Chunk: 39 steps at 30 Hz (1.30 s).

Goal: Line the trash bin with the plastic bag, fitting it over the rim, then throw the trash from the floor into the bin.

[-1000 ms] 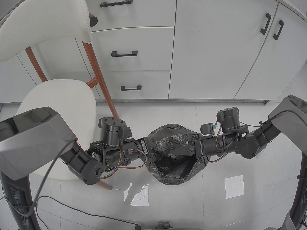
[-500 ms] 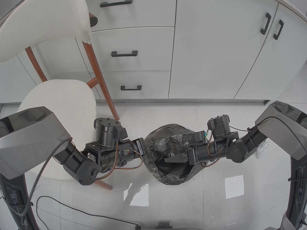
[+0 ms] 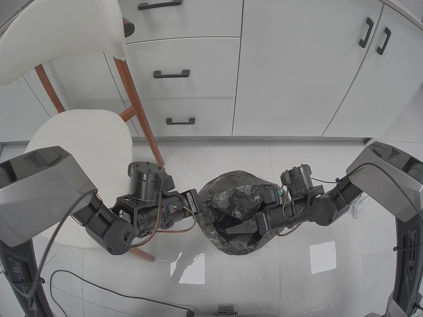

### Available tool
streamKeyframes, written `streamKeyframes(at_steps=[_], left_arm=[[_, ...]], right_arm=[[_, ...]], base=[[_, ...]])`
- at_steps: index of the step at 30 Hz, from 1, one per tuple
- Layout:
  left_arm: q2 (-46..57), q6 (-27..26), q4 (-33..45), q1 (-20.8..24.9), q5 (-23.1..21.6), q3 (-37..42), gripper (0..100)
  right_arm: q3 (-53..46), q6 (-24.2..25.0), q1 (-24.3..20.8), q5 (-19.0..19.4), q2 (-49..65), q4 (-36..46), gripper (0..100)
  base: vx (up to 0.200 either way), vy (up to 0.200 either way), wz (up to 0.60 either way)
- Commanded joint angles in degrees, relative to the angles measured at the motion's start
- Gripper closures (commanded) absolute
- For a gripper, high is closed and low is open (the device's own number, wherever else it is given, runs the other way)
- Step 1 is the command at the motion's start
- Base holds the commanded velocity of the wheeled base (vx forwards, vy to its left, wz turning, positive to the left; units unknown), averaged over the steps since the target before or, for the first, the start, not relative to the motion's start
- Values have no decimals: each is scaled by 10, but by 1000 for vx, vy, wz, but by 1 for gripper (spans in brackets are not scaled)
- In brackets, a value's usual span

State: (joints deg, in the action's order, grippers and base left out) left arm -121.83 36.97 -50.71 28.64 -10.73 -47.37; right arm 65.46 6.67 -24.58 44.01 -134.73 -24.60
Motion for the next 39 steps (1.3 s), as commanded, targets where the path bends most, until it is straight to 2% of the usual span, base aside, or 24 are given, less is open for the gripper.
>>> streamKeyframes(at_steps=[1,8,16,17,29,32,39], left_arm=[[5,0,-1,-2,0,3,100],[11,0,-1,-2,0,17,100],[17,1,0,-2,0,18,100],[17,1,-1,-2,0,18,100],[23,1,-1,-2,0,26,100],[25,1,-1,-2,0,28,100],[25,1,-1,-2,0,29,100]], right_arm=[[14,-2,4,0,-9,-2,0],[19,-3,19,0,15,-2,0],[8,-2,13,0,26,-1,0],[5,-2,8,-5,34,3,100],[-5,-13,-11,-5,39,39,100],[-2,-37,-13,-6,12,43,100],[40,-46,-7,-10,-39,51,100]], base=[[0,0,0],[0,0,0],[0,0,0],[0,0,0],[0,0,0],[0,0,0],[0,0,0]])
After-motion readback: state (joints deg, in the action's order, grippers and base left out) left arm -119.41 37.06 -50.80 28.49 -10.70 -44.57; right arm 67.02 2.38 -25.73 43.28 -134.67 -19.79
